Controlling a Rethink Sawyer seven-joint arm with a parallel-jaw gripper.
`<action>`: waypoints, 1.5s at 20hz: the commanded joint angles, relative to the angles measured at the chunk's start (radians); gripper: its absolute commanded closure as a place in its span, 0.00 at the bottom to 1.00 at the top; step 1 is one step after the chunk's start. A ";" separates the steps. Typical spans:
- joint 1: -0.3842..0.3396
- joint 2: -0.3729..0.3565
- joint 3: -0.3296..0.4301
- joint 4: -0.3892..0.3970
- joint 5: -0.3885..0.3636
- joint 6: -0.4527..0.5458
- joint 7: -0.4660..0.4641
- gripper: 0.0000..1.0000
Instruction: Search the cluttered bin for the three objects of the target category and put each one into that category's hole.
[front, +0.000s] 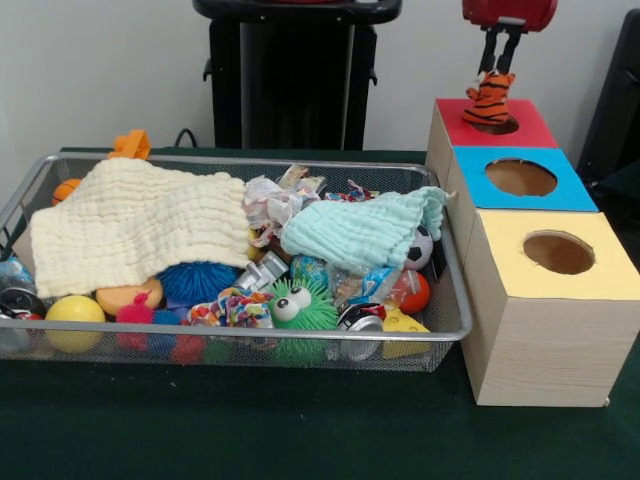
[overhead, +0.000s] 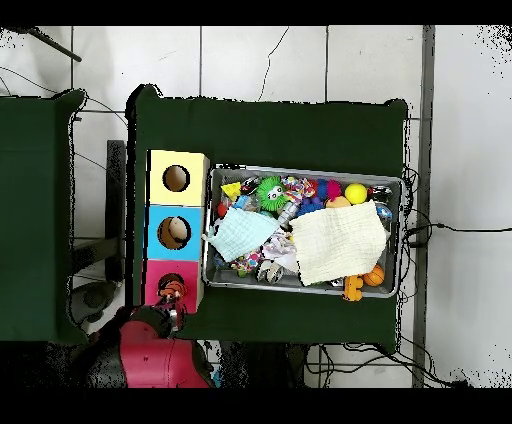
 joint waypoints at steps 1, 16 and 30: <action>0.008 0.050 0.013 -0.045 0.062 -0.054 0.271 1.00; 0.021 0.043 0.018 -0.045 0.098 -0.037 0.268 1.00; 0.042 0.042 0.004 -0.058 0.118 -0.015 0.258 1.00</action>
